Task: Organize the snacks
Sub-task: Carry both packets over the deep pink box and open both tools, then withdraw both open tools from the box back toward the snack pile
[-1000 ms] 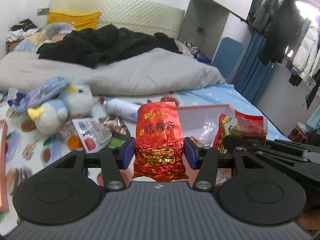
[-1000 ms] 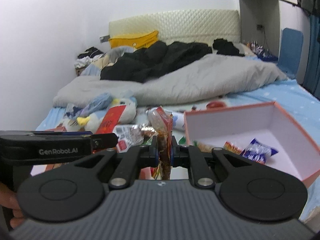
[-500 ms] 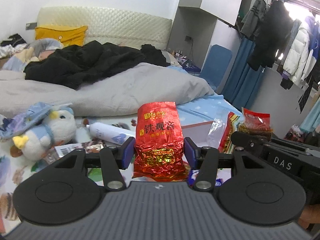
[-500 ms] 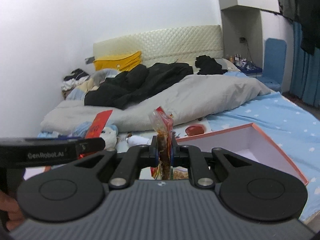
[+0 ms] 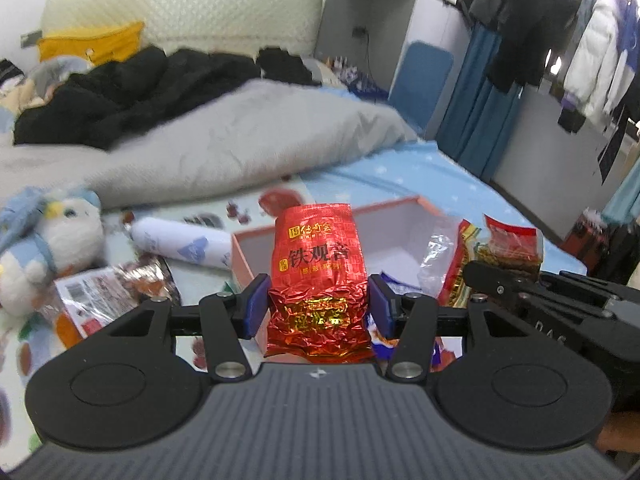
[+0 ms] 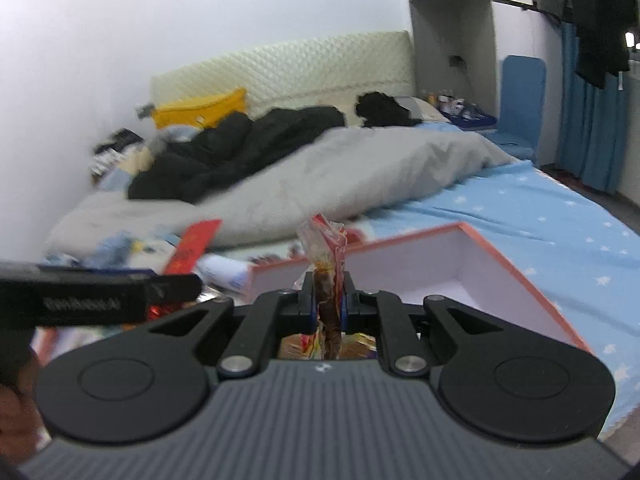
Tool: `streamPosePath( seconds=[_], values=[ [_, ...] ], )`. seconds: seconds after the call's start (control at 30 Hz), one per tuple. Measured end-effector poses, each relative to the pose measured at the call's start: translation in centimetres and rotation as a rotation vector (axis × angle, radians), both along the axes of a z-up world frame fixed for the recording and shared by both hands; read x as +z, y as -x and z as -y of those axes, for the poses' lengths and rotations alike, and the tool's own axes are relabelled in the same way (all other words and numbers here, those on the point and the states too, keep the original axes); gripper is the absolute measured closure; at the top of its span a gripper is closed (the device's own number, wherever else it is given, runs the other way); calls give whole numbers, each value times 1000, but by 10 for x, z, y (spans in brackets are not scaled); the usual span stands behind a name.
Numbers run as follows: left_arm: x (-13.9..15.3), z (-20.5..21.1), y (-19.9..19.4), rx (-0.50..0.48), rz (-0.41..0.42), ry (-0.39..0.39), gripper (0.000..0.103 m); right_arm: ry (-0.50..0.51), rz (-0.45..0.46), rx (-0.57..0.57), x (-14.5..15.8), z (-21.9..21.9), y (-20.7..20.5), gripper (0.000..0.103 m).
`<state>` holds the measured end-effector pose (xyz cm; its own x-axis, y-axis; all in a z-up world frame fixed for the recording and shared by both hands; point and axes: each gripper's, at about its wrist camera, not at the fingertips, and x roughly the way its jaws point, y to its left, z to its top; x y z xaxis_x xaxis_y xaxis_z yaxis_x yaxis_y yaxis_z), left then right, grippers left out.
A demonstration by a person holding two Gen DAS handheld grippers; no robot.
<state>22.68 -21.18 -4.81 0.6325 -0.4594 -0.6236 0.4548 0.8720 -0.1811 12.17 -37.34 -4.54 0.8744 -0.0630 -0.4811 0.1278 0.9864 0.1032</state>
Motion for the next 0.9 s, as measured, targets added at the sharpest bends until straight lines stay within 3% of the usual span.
streamPosePath(
  seconds=[0.4, 0.57, 0.63, 0.67, 0.7, 0.73, 0.77, 0.8, 0.9],
  values=[
    [-70, 49, -25, -108, -81, -177, 44, -56, -106, -45, -71, 31, -11, 89],
    [-83, 50, -30, -103, -105, -189, 44, -89, -141, -59, -85, 39, -11, 87],
    [-86, 51, -32, -119, -119, -198, 40, -105, -142, -57, -86, 41, -11, 87],
    [-86, 52, -31, -130, -120, -206, 33, -106, -143, -62, -86, 43, -12, 85],
    [-85, 51, -31, -126, -106, -213, 28, -106, -143, -65, -85, 43, -13, 78],
    [-83, 50, -29, -120, -96, -216, 28, -113, -138, -63, -83, 44, -13, 60],
    [-81, 49, -29, -122, -93, -211, 28, -122, -130, -57, -82, 44, -13, 52],
    [-78, 46, -28, -121, -91, -201, 28, -126, -120, -50, -80, 44, -11, 47],
    [-67, 40, -24, -108, -71, -183, 28, -115, -110, -51, -73, 43, -10, 48]
  ],
)
